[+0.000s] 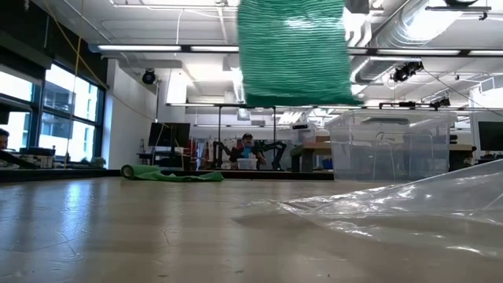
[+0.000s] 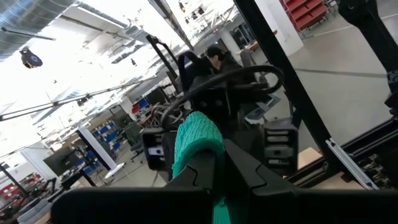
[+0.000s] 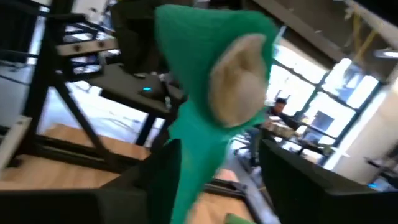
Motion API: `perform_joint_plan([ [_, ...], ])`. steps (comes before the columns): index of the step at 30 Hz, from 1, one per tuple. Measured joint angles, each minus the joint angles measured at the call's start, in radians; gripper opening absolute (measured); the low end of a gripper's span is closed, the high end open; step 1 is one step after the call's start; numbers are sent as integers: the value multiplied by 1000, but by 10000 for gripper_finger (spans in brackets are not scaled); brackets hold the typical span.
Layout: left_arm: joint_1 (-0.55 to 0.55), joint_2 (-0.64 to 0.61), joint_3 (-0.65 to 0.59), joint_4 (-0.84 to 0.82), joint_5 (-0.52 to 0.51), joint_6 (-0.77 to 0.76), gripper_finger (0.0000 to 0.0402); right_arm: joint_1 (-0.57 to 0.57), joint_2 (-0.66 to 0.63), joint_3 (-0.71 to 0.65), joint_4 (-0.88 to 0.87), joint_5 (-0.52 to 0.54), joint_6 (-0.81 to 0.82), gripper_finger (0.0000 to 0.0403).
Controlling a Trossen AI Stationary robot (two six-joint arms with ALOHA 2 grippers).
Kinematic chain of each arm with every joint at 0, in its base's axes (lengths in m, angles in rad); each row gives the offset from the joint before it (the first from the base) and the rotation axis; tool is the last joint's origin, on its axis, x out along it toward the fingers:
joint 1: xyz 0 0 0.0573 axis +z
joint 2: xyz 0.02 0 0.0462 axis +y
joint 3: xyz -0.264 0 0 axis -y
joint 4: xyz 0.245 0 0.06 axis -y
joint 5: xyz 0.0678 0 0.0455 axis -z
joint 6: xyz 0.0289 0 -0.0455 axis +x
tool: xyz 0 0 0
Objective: Roll bandage
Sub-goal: Roll the blue bandage
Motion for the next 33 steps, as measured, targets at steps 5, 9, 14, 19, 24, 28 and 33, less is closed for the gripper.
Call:
perform_joint_plan([
  [5,-2,0,0,0,19,-17,6,17,-5,0,57,52,-69,97],
  [9,-4,0,0,-9,79,-79,6,15,-5,0,90,70,-158,16],
  [14,-25,0,0,-18,81,-123,6,16,-5,0,183,92,-276,11],
  [19,-42,0,0,-10,105,-148,6,2,-5,0,178,130,-336,3],
  [24,-48,0,0,17,168,-151,6,-31,-5,0,86,144,-272,1],
  [28,-50,0,0,18,156,-148,6,-42,-5,0,21,102,-190,1],
  [33,-54,0,0,43,138,-105,6,-27,-5,0,-43,8,-100,0],
])
